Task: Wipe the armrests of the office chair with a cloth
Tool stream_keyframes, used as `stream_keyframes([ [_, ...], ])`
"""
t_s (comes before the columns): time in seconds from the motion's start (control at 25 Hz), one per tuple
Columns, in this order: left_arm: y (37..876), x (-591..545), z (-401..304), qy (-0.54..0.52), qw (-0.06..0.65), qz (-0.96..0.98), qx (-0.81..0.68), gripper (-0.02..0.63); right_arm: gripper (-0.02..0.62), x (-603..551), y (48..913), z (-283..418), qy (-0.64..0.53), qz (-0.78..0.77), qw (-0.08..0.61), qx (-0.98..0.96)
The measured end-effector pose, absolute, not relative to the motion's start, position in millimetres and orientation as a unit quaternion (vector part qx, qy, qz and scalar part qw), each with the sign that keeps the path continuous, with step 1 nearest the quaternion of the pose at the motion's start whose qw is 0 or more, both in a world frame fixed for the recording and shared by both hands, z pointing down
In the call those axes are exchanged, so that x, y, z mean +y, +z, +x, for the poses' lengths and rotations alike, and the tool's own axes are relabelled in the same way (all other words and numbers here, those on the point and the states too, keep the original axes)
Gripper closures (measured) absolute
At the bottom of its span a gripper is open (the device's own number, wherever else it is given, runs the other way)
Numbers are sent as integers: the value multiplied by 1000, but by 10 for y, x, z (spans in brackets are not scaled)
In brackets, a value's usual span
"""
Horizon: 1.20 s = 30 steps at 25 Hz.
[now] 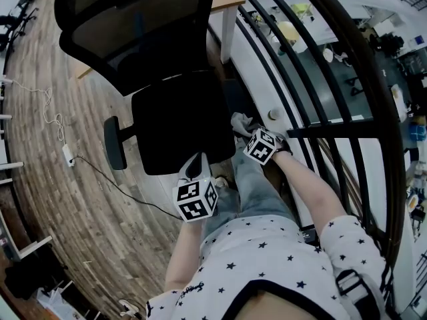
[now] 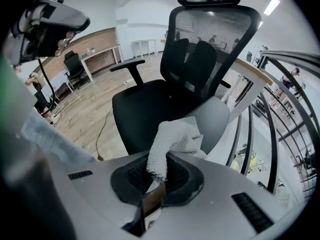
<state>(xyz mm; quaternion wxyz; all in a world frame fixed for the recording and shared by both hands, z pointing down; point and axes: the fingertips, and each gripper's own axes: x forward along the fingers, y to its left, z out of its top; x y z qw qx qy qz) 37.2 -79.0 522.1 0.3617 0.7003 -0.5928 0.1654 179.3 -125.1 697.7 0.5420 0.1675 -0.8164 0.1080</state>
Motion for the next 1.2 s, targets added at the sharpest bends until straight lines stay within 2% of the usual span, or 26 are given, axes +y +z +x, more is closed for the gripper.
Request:
stream_keyframes([
  [0.44,5197,-654,269,158,361,694,-603,603,569,-1149,7002,1830,105,183,547,-810],
  [1.2,4968,-27,-817,116,348,646,-670,603,569,-668,6161,974,95,225,451,-858],
])
